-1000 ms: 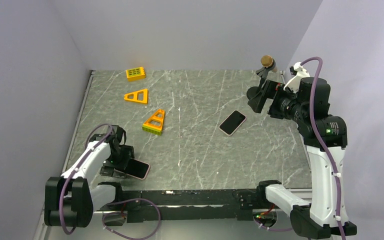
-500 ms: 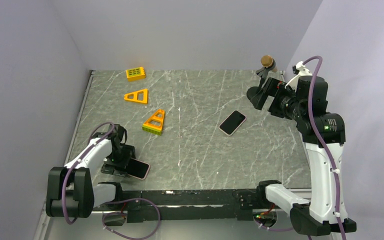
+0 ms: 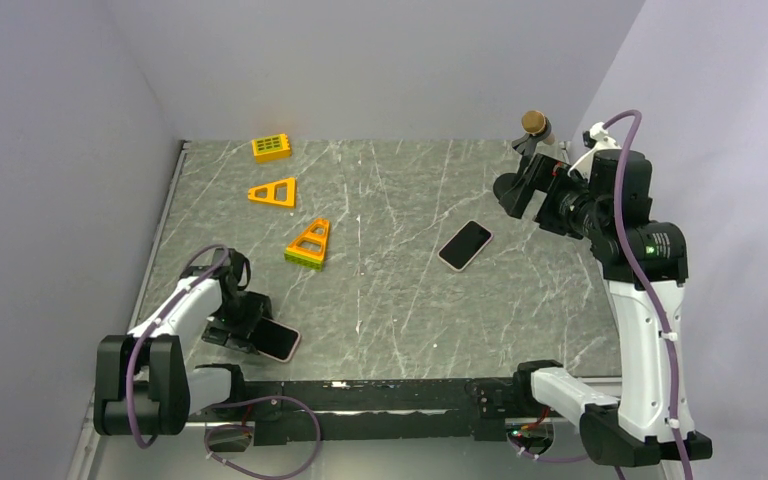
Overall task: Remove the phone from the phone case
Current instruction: Pick up the phone at the center of the board.
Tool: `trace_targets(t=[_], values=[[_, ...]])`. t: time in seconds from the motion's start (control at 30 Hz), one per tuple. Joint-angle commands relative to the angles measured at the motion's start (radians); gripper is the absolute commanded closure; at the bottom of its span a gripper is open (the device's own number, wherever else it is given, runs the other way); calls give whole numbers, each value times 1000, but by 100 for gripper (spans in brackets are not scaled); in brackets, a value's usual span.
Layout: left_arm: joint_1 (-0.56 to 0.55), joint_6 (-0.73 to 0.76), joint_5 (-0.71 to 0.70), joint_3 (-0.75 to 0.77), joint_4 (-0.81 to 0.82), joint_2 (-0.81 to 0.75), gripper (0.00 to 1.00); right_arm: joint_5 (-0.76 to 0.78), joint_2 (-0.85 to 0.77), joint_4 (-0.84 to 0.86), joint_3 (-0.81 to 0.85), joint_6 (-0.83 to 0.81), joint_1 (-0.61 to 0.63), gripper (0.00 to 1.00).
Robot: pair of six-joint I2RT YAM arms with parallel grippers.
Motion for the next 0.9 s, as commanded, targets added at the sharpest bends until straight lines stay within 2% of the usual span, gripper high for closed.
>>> trace_targets(t=[0.0, 0.07, 0.1, 0.2, 0.3, 0.4, 0.5, 0.57, 0.73, 0.8, 0.87], values=[[5, 212, -21, 40, 82, 21, 83, -42, 31, -53, 15, -2, 3, 0], [5, 288, -22, 106, 47, 35, 96, -48, 32, -63, -18, -3, 3, 0], [4, 319, -19, 132, 30, 37, 100, -54, 27, -64, -45, -5, 3, 0], [5, 366, 17, 187, -17, 9, 100, -93, 33, -81, -113, -1, 2, 0], [2, 351, 145, 186, 12, -77, 100, -174, 41, -99, -193, -10, 3, 0], [-3, 274, 333, 138, 95, -181, 100, -265, 16, -50, -334, -2, 4, 0], [-49, 160, 434, 106, 188, -290, 100, -367, -5, 26, -448, 13, 27, 0], [-106, 96, 459, 103, 250, -333, 100, -403, -4, 83, -505, 43, 85, 1], [-247, -11, 496, 135, 438, -354, 100, -462, 29, 332, -599, 188, 303, 10], [-287, -26, 510, 158, 500, -336, 100, -449, 52, 424, -592, 223, 403, 11], [-324, -33, 527, 191, 522, -306, 100, -413, 94, 447, -543, 215, 484, 13]])
